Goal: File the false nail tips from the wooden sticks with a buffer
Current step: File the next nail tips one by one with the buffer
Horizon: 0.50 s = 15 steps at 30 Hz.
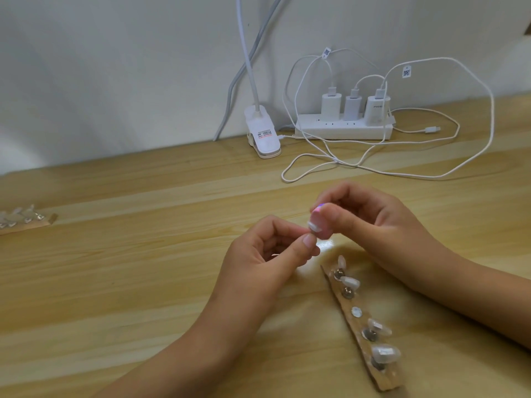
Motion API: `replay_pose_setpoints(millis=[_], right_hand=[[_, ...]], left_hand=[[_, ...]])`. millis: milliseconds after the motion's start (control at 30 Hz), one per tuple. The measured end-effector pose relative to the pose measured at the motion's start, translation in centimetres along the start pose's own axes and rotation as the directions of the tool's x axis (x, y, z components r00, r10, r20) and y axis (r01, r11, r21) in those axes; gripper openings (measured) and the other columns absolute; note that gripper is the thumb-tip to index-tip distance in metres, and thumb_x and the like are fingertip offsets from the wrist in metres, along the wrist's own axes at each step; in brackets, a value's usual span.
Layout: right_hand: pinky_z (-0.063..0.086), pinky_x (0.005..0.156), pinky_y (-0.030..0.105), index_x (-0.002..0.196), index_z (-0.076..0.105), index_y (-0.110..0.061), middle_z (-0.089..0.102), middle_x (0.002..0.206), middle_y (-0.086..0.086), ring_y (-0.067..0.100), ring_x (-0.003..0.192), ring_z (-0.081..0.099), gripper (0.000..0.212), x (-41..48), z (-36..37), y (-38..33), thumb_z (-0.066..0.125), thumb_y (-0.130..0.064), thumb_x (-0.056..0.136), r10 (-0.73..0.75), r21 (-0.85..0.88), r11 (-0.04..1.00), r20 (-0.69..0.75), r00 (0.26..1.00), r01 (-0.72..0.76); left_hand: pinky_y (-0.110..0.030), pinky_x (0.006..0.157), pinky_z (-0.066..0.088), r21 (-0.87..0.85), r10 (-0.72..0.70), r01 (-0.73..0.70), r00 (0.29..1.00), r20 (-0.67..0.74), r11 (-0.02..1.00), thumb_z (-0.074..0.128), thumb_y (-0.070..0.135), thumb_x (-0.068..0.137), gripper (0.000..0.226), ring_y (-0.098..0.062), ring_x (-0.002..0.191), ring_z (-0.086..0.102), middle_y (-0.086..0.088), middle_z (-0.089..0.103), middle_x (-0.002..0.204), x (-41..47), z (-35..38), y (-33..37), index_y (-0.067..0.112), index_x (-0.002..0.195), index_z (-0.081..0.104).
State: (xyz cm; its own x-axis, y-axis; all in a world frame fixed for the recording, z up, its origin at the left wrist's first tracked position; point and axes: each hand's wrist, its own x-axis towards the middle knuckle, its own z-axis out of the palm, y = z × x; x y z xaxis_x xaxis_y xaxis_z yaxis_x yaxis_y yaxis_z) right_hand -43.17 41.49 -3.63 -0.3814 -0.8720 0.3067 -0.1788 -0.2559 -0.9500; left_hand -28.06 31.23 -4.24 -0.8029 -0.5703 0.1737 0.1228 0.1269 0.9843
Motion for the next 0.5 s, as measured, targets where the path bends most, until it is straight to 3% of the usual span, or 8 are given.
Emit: replay_pose_setpoints(millis=[67,167,300,500], right_hand=[[0.055,0.076,0.028,0.090,0.066,-0.012,0.069,0.075,-0.003,0.009,0.073,0.065,0.019,0.09,0.03,0.16,0.068,-0.030,0.085,0.037,-0.008,0.999,0.014,0.999,-0.037],[0.052,0.072,0.019,0.093,0.063,-0.008,0.069,0.076,-0.003,0.008,0.072,0.064,0.023,0.06,0.02,-0.07,0.066,-0.030,0.086,-0.026,0.015,1.000,-0.008,1.000,0.027],[0.052,0.072,0.019,0.092,0.062,-0.007,0.068,0.075,-0.003,0.009,0.072,0.063,0.023,-0.13,0.12,-0.18,0.069,-0.029,0.089,-0.065,0.035,0.997,-0.014,0.998,0.066],[0.050,0.072,0.019,0.086,0.064,-0.015,0.065,0.080,-0.006,0.008,0.076,0.061,0.019,-0.13,0.11,-0.03,0.077,-0.028,0.080,-0.049,-0.006,0.999,-0.007,0.999,0.049]], left_hand=[[-0.019,0.077,0.054,-0.010,0.010,-0.010,1.000,0.005,1.000,0.074,0.028,0.081,0.007,-0.010,0.085,0.070,0.000,0.076,0.086,-0.03,0.03,0.06,0.022,0.083,0.070],[-0.020,0.076,0.054,0.018,0.006,-0.006,1.000,-0.008,1.000,0.072,0.031,0.078,0.006,-0.009,0.082,0.070,0.002,0.075,0.082,-0.01,0.02,-0.01,0.026,0.081,0.070],[-0.021,0.076,0.053,0.027,0.008,-0.008,1.000,-0.017,1.000,0.071,0.032,0.078,0.003,-0.009,0.081,0.068,0.004,0.074,0.079,0.06,0.03,-0.19,0.030,0.079,0.069],[-0.019,0.073,0.053,0.015,-0.003,0.004,1.000,-0.019,1.000,0.072,0.031,0.077,0.003,-0.012,0.080,0.069,0.004,0.073,0.077,0.10,-0.07,-0.27,0.029,0.077,0.069]])
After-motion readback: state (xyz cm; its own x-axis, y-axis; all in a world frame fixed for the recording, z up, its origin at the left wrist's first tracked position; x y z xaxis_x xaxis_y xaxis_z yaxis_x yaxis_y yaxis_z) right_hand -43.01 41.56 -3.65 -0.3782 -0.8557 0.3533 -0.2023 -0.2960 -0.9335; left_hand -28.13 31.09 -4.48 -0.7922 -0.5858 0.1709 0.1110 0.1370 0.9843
